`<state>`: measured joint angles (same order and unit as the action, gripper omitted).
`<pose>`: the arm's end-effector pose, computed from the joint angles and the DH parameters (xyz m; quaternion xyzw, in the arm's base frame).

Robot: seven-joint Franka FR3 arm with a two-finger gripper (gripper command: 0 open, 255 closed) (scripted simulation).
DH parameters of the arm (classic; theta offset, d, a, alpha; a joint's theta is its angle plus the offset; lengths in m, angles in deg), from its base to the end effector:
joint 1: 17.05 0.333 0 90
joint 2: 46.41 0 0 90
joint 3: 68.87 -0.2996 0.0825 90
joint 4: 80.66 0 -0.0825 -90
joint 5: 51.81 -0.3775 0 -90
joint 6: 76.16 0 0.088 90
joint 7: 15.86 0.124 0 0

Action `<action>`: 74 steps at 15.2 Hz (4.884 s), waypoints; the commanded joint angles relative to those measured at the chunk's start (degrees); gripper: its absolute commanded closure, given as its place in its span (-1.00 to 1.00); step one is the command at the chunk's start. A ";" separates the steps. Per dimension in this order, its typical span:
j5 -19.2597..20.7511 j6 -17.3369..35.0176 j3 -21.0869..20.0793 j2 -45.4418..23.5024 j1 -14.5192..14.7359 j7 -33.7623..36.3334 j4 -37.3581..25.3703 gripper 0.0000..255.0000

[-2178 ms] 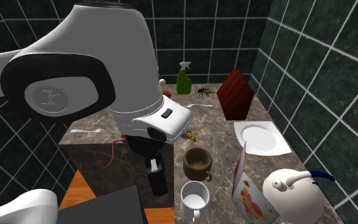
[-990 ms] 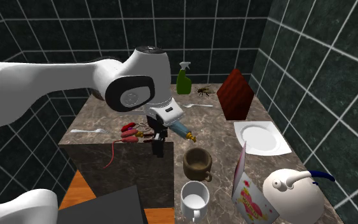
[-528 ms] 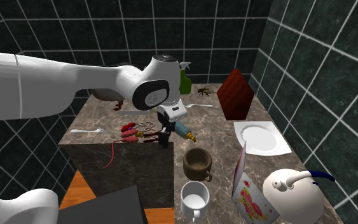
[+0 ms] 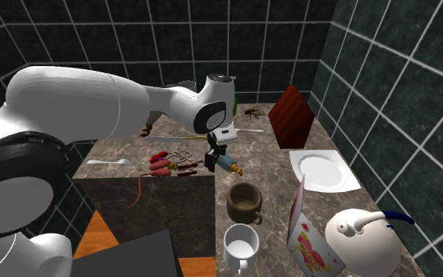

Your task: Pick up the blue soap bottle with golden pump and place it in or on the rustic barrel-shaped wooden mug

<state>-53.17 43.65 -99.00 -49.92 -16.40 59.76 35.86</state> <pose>0.4779 0.2839 0.3898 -0.9217 0.3871 0.0193 0.0171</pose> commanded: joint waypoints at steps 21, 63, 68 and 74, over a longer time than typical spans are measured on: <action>9.24 6.67 2.75 -22.96 6.76 17.60 -14.94 -1.00; 5.36 -13.48 0.63 -15.61 5.86 16.41 -28.46 1.00; 3.52 -14.27 0.88 -12.16 3.34 13.62 -26.02 1.00; -1.18 -12.51 3.08 -3.54 -3.14 4.45 -16.01 1.00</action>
<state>-53.64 31.17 -96.30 -54.77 -18.64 65.70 18.61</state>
